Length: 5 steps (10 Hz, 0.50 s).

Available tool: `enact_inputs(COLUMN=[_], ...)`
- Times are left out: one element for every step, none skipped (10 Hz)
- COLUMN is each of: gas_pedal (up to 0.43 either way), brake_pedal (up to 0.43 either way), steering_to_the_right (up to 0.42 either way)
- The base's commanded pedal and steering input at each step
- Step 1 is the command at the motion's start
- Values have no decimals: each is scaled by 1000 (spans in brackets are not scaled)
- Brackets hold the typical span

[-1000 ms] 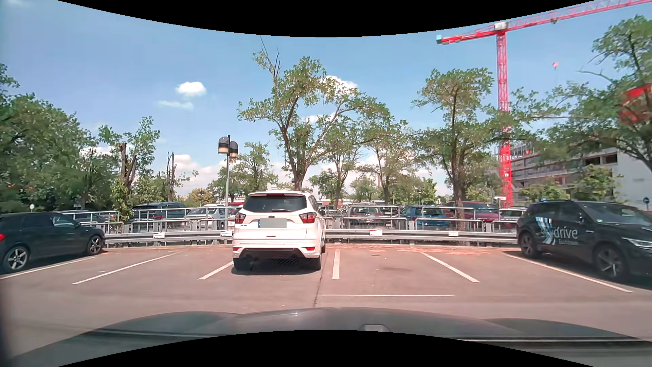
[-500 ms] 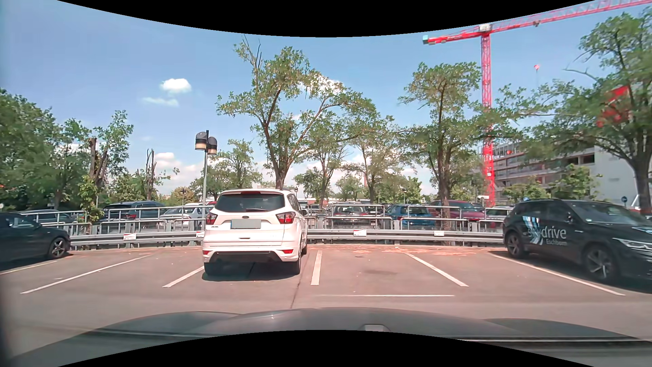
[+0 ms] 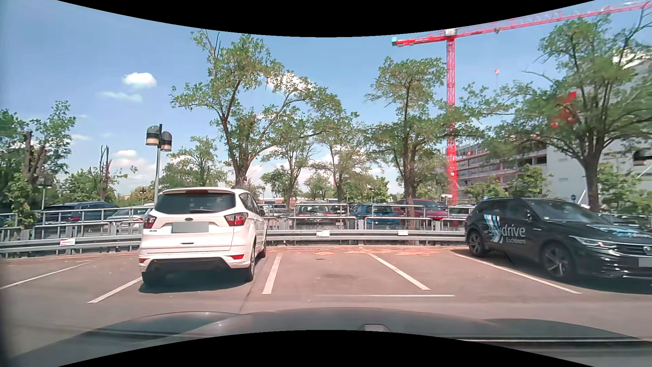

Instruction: Follow the waypoints while adhering to traffic rules and regulations

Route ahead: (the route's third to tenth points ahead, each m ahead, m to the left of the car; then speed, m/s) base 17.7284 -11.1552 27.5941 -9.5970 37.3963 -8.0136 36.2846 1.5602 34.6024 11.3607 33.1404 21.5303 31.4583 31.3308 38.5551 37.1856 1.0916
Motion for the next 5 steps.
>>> enact_inputs(gas_pedal=[0,39,47,47,59], brake_pedal=[0,0,0,0,0], steering_to_the_right=[926,947,960,962,963])
